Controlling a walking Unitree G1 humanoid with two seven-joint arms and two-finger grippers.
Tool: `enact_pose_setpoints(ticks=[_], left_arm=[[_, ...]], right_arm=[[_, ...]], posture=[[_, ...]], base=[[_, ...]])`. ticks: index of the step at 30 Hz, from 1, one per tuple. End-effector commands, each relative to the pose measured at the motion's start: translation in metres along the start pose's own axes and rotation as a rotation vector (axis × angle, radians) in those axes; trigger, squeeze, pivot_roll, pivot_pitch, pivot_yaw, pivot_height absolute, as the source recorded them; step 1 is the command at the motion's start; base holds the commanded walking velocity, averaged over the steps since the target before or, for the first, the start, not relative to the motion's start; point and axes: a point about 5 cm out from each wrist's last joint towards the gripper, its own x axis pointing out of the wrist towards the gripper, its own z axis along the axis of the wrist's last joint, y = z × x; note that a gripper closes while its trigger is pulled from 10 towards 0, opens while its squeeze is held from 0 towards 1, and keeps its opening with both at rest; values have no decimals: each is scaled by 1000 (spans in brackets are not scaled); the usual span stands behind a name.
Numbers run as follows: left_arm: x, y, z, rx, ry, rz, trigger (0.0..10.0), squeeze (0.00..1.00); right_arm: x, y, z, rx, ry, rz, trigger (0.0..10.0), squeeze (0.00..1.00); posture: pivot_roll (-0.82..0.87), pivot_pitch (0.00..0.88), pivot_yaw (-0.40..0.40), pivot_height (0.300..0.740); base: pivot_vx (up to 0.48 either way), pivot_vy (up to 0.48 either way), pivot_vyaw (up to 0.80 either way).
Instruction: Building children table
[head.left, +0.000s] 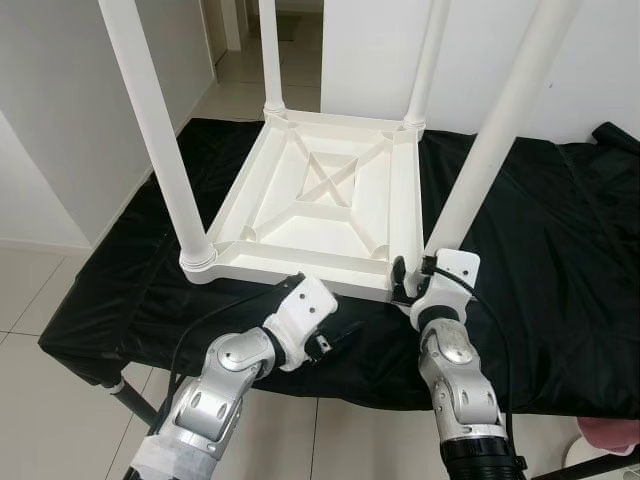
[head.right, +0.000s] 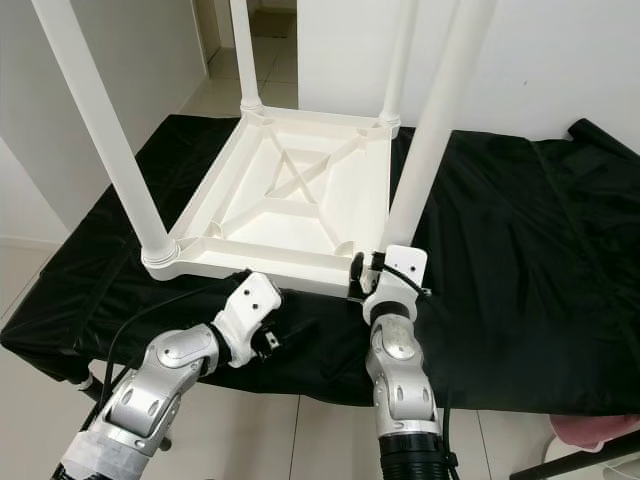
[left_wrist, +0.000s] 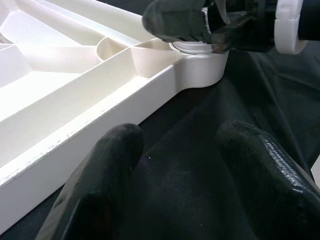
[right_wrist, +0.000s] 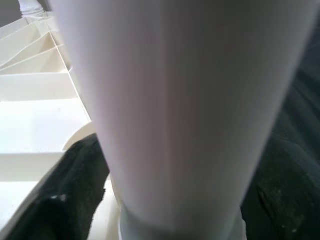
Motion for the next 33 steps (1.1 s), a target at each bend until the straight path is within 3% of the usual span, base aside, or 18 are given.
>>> enact_pose_setpoints(ticks=[1,3,6,8,10,13,19,24,25,26,27,28,33], left_arm=[[-1,0,-1,1,0,40,10000,0],[0,0,-1,2,-2,40,10000,0],[1,0,-1,2,-3,40,10000,0],[2,0,0,4,-7,31,10000,0],[2,-1,0,5,-7,28,10000,0],[3,-1,0,6,-8,25,10000,0],[5,-5,1,4,-14,4,10000,0],[6,-6,1,3,-14,0,10000,0],[6,-6,1,3,-14,-1,10000,0],[6,-7,1,3,-15,-1,10000,0],[6,-7,1,3,-15,-1,10000,0],[7,-7,1,3,-16,-1,10000,0],[5,-6,1,5,-16,8,10000,0]], right_arm=[[-8,4,-6,35,11,40,10000,1000],[-8,-5,-2,18,-18,128,10000,0],[-8,-9,0,12,-29,171,10000,0],[-4,-25,6,-31,-39,347,10000,0],[-2,-28,9,-54,-46,397,10000,0],[0,-29,11,-74,-53,426,10000,0],[13,-32,13,-184,-22,613,10000,0],[17,-32,10,-224,-6,655,10000,0],[19,-32,10,-236,-1,677,9490,0],[22,-32,8,-250,8,698,4000,0],[24,-33,6,-259,23,707,1412,0],[26,-34,5,-263,34,715,0,0],[27,-40,-5,-292,74,734,0,0]], posture=[[11,4,17,740],[7,1,16,740],[5,0,17,740],[-9,0,24,740],[-9,0,24,740],[-10,0,25,740],[-7,0,30,740],[-5,0,29,740],[-4,0,28,740],[-1,0,25,740],[1,0,23,740],[2,0,21,740],[7,0,15,740]], base=[[0,0,0],[0,0,0],[0,0,0],[0,0,0],[0,0,0],[0,0,0],[0,0,0],[0,0,0],[0,0,0],[0,0,0],[0,0,0],[0,0,0],[0,0,0]])
